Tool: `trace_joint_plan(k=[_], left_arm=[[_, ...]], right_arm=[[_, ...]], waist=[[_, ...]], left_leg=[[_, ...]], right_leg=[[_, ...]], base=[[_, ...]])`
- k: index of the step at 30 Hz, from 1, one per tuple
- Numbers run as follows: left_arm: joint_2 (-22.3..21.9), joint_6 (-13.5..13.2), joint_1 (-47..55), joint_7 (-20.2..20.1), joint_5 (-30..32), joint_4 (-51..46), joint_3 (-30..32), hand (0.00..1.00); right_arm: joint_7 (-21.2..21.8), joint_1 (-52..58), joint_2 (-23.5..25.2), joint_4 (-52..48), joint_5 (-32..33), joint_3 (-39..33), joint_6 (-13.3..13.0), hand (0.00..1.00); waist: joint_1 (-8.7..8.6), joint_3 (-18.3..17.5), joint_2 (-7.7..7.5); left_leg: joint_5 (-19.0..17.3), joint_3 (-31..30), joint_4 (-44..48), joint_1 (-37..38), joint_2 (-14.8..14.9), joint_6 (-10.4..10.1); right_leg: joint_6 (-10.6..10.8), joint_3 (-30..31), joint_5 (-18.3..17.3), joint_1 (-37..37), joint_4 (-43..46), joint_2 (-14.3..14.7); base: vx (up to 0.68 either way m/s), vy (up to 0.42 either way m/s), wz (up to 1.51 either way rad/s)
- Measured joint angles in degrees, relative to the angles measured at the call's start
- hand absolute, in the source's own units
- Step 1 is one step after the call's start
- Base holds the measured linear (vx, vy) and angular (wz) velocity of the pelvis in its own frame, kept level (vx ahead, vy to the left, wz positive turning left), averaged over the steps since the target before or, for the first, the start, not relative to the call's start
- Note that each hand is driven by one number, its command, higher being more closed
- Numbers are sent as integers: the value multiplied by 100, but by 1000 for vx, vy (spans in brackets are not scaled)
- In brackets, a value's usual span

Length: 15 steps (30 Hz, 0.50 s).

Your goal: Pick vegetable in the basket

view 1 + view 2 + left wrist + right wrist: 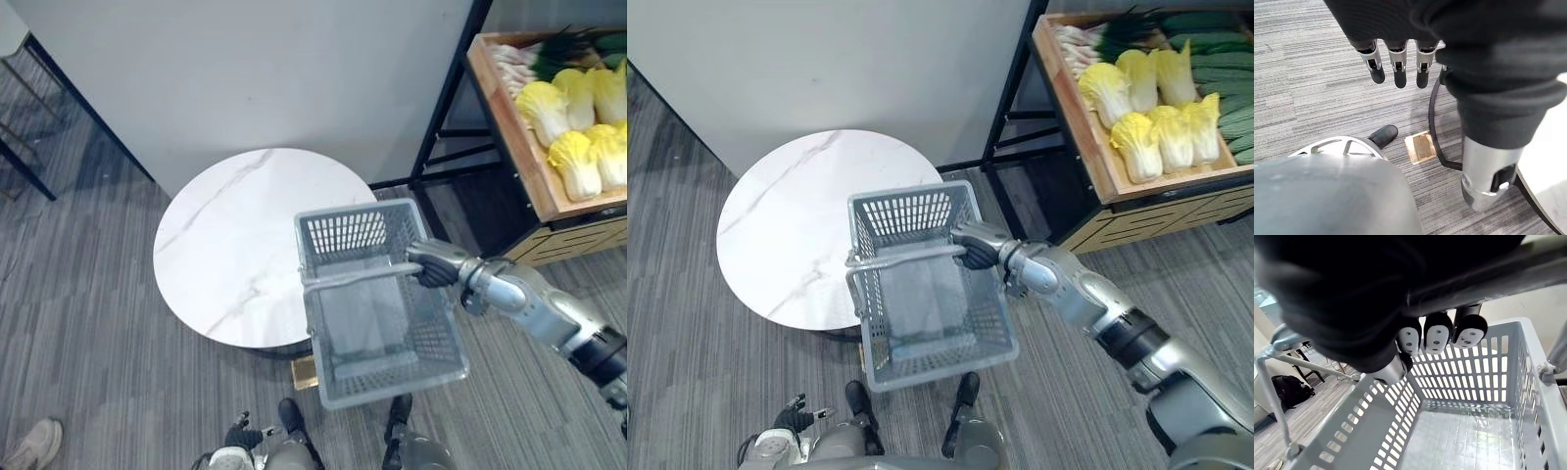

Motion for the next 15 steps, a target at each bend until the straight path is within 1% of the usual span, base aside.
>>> trace_joint_plan(k=[3, 6, 8, 11, 15], left_arm=[[11, 1, 101, -10, 0, 4, -14, 0], [19, 0, 153, -20, 23, 10, -49, 0], [19, 1, 184, -69, 171, 11, -51, 0], [18, 0, 204, -112, 181, 9, -52, 0], [14, 1, 311, -158, 163, -1, -47, 0]], right_arm=[[109, 268, -248, -131, 31, -73, -84, 100], [156, 595, -343, -136, 30, -270, -90, 100], [156, 660, -356, -136, 27, -276, -93, 100], [154, 847, -347, -136, 24, -403, -151, 100], [116, 1091, -309, -120, -24, -513, -159, 100]], waist=[[-21, -51, -10], [-33, -135, -14], [-23, -185, -20], [-27, -186, -17], [-25, -241, -27]], left_leg=[[-51, 139, -6, 129, 2, -12], [-72, 179, -6, 190, 2, -14], [-78, 268, -6, 222, 3, -7], [-75, 310, -6, 282, 6, -1], [-110, 358, 31, 386, 11, -12]], right_leg=[[11, 147, 25, 28, -14, 12], [8, 182, 48, 84, -68, 27], [1, 272, 90, 88, -131, 47], [-23, 314, 111, 122, -145, 61], [-21, 343, 109, 222, -175, 66]], base=[[25, -22, -21], [36, -24, -10], [44, -23, -17], [35, -23, -10], [52, -27, -5]])
